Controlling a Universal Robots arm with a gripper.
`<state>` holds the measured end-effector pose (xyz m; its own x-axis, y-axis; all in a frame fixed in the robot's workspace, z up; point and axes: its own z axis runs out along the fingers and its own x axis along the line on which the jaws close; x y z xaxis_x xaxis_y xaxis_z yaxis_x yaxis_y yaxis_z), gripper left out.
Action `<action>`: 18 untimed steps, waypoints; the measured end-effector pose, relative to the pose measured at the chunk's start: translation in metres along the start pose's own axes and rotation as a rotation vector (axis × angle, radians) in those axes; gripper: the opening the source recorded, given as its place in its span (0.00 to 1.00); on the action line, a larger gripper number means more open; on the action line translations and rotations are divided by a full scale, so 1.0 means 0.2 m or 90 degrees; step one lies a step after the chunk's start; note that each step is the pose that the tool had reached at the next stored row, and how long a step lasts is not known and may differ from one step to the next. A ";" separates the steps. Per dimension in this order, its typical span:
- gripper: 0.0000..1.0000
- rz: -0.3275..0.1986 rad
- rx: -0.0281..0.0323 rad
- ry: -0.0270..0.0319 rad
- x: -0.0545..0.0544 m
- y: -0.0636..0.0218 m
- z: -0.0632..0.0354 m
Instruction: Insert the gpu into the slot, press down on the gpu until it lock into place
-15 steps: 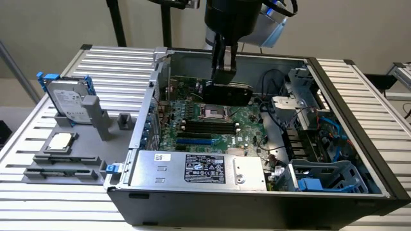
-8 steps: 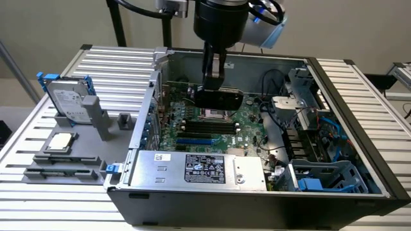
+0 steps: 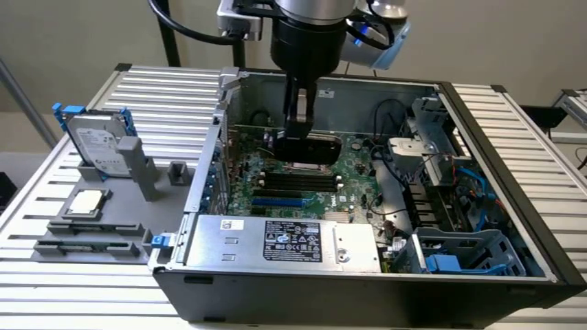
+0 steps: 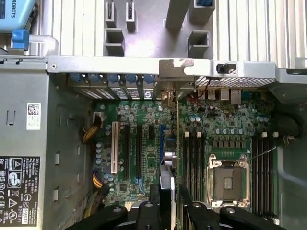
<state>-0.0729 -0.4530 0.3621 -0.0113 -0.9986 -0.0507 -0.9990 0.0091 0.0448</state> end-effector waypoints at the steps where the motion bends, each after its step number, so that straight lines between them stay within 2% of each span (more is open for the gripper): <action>1: 0.26 -0.001 0.0005 0.0000 0.00 0.002 0.009; 7: 0.26 -0.004 0.0044 -0.0009 0.00 0.011 0.064; 18: 0.26 -0.008 0.0053 -0.0028 0.01 0.024 0.164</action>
<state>-0.0792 -0.4531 0.3294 0.0006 -0.9984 -0.0557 -0.9994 -0.0026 0.0359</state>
